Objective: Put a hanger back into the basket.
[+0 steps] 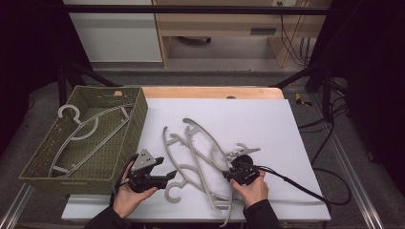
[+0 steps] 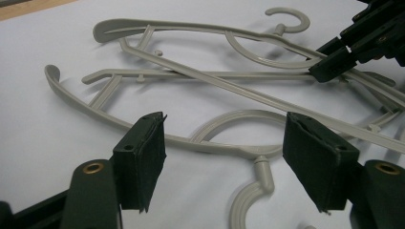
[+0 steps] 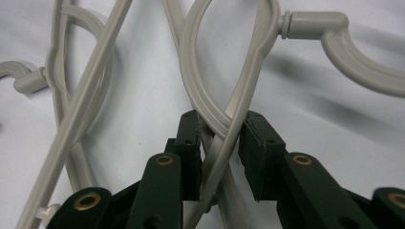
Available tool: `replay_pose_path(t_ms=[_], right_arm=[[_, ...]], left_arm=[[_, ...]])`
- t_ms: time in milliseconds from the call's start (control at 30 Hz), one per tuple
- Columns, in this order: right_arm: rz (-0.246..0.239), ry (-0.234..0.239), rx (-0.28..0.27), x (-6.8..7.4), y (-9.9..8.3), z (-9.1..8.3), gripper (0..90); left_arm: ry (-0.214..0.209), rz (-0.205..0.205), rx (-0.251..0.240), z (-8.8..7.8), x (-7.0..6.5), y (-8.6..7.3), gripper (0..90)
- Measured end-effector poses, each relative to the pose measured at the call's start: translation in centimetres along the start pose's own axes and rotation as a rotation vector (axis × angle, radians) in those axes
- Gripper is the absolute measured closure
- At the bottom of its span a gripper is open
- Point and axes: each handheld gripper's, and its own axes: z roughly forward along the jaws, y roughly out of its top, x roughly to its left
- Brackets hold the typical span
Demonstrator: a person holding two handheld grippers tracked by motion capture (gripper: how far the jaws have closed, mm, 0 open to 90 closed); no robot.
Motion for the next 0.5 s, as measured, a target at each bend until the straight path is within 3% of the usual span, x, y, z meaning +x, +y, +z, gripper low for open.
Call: replay_pose_path(t_ms=[333,500], right_arm=[[-0.018,0.009,-0.036,-0.6,0.4,-1.7,72.3],[-0.019,0.046,-0.039,-0.8,0.7,-2.7,78.9]], left_arm=[[-0.014,0.008,-0.011,-0.3,-0.1,0.2,29.9],[-0.015,0.022,-0.025,-0.7,-0.1,0.7,28.7]])
